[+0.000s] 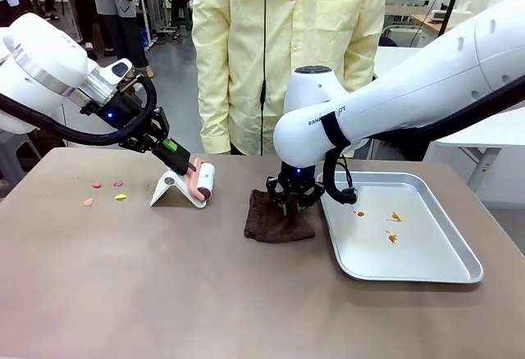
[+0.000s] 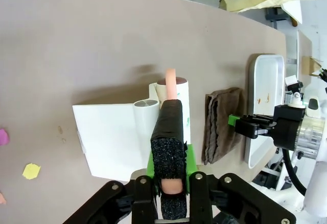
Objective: Clean the surface of the table.
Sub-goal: Hold the Lint Roller with your left hand and the towel with your right hand.
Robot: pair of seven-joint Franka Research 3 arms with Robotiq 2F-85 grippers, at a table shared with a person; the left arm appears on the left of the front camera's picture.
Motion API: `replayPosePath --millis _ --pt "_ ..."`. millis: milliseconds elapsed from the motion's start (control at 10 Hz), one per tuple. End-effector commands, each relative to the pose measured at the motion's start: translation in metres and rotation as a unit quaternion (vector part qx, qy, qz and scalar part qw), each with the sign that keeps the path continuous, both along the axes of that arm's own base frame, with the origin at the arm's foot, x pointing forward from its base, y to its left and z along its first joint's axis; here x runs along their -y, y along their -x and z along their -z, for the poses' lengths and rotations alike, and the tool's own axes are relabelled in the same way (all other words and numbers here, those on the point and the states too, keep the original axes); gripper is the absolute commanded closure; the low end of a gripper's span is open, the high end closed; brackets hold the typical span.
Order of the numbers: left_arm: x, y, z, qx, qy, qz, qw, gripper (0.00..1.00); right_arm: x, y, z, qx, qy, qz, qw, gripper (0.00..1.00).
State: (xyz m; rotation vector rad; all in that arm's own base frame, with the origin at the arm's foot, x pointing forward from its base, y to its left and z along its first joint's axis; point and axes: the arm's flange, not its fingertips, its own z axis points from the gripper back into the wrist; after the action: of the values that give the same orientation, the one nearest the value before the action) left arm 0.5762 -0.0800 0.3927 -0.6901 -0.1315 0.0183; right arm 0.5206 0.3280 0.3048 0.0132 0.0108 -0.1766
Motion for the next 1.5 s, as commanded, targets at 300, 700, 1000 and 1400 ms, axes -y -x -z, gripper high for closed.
replayPosePath --millis 300,700,1000,1400 --pt "-0.005 0.0 -0.001 0.009 -0.004 0.0 1.0 1.0 0.002 -0.002 0.014 -0.013 0.002 0.024 1.0 1.0" --pt "0.001 0.024 -0.022 0.016 0.037 0.021 0.999 1.0 0.014 0.004 -0.002 -0.018 -0.089 0.012 0.996 1.0" --pt "-0.008 0.051 -0.045 0.032 0.08 0.037 0.996 1.0 0.054 0.015 -0.041 -0.014 -0.201 0.001 0.979 1.0" --pt "-0.045 0.088 -0.076 0.027 0.153 0.057 0.986 1.0 0.125 0.045 -0.09 -0.04 -0.459 -0.124 0.879 1.0"
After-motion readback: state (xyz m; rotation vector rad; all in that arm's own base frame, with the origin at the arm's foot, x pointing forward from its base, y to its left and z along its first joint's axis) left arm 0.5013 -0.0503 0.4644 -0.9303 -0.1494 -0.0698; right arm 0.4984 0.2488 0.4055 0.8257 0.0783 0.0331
